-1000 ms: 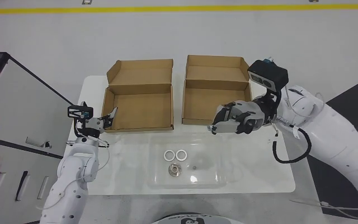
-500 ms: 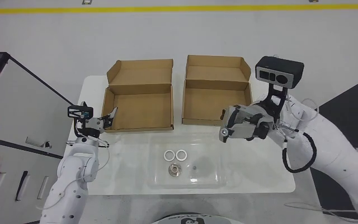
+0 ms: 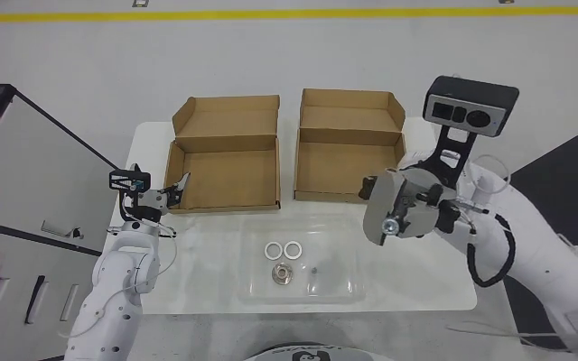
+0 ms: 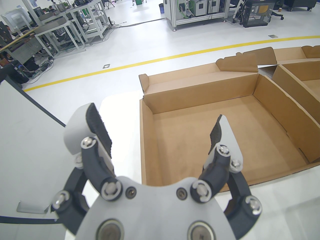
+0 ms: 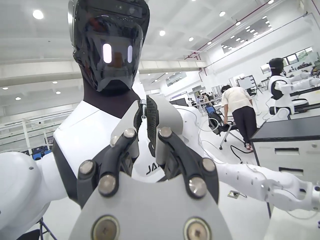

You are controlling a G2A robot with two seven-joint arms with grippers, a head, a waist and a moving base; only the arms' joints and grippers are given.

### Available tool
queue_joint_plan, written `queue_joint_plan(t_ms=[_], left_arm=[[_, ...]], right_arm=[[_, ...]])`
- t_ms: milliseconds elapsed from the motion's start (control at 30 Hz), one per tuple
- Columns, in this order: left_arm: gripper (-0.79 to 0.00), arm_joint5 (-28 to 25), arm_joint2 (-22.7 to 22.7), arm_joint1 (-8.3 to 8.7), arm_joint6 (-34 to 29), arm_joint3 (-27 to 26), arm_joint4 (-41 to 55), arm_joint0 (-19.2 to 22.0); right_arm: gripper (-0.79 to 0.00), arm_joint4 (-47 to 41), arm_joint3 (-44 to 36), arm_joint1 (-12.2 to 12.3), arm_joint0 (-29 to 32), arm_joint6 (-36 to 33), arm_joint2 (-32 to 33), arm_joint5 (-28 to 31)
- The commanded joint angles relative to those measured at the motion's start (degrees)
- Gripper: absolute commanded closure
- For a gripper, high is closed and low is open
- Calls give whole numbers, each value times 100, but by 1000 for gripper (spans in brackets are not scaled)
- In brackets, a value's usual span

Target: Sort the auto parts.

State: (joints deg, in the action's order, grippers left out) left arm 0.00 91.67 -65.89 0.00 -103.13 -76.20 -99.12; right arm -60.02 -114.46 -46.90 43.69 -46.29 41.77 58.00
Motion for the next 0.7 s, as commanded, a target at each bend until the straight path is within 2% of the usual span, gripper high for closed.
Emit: queue_joint_plan(t_ms=[0, 267, 467, 667], left_arm=[[-785, 0, 0, 0, 0, 0, 0, 0], [-785, 0, 0, 0, 0, 0, 0, 0], [-785, 0, 0, 0, 0, 0, 0, 0], [-785, 0, 0, 0, 0, 0, 0, 0]], right_arm=[[0, -67, -29, -58, 27, 0, 30, 0], [0, -571, -155, -312, 177, -40, 121, -39], [0, -902, -150, -466, 352, -238, 421, -237], [0, -651, 245, -563, 590, -666, 828, -665]])
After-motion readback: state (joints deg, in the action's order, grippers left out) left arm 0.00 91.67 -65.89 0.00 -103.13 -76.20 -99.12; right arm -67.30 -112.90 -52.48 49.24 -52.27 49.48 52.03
